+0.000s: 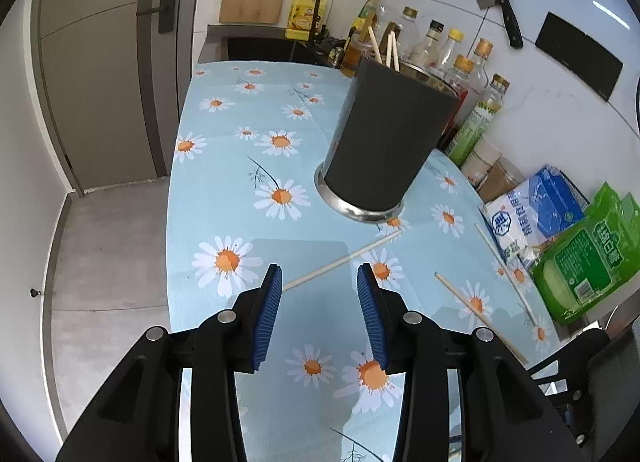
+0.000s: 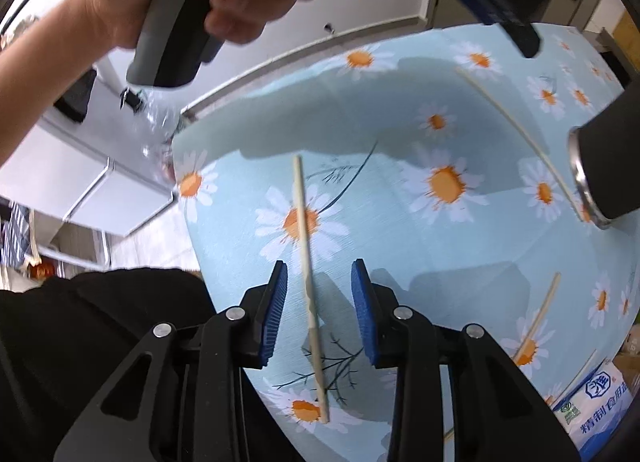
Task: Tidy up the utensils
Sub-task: 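Move the right gripper down and close on a loose wooden chopstick, then close the left gripper on another chopstick beside the holder while the right gripper holds its chopstick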
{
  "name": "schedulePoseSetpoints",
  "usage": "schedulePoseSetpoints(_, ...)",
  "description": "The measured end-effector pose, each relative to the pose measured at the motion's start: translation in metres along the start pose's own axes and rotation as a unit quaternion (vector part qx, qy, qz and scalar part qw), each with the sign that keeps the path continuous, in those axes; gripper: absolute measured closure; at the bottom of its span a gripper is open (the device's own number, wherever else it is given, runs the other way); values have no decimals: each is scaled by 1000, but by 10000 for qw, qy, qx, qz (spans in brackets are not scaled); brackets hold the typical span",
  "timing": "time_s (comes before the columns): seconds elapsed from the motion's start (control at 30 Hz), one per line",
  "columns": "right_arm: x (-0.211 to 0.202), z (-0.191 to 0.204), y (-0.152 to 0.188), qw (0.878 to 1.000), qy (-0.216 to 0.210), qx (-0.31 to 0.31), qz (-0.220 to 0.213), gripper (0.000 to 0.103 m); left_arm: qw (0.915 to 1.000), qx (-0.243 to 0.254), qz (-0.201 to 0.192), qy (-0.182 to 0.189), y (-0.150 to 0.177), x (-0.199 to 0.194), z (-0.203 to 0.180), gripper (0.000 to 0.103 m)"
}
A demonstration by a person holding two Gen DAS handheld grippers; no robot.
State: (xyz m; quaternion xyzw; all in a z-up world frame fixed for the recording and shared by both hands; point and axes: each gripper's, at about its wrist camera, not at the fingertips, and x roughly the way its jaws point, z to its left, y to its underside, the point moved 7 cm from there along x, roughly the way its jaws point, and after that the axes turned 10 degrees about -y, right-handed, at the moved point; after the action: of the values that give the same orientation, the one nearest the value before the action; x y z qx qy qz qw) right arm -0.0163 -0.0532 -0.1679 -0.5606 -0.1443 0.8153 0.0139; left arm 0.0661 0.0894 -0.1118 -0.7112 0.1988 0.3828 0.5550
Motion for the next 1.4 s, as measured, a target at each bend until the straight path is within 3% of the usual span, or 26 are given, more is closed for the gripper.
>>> schedulePoseSetpoints(0.4,21,7,11,9979,183,-218,589,84,9998,81,167,63,8,7,-5,65)
schedulePoseSetpoints(0.63,22,8,11,9963,308,-284,749,87,9991,278,301,94,8,13,-9,65)
schedulePoseSetpoints(0.77,26,9,11,9950,455,-395,803,97,9979,471,430,84,7,18,-10,65)
schedulePoseSetpoints(0.93,24,5,11,9952,434,-382,796,98,9956,716,595,74,3,26,-12,65)
schedulePoseSetpoints(1.13,18,-2,13,9956,457,-336,741,98,9892,1150,898,154,5,39,-18,65)
schedulePoseSetpoints(1.4,-1,-10,15,9974,506,-166,490,98,9730,1915,1259,282,6,60,-32,65)
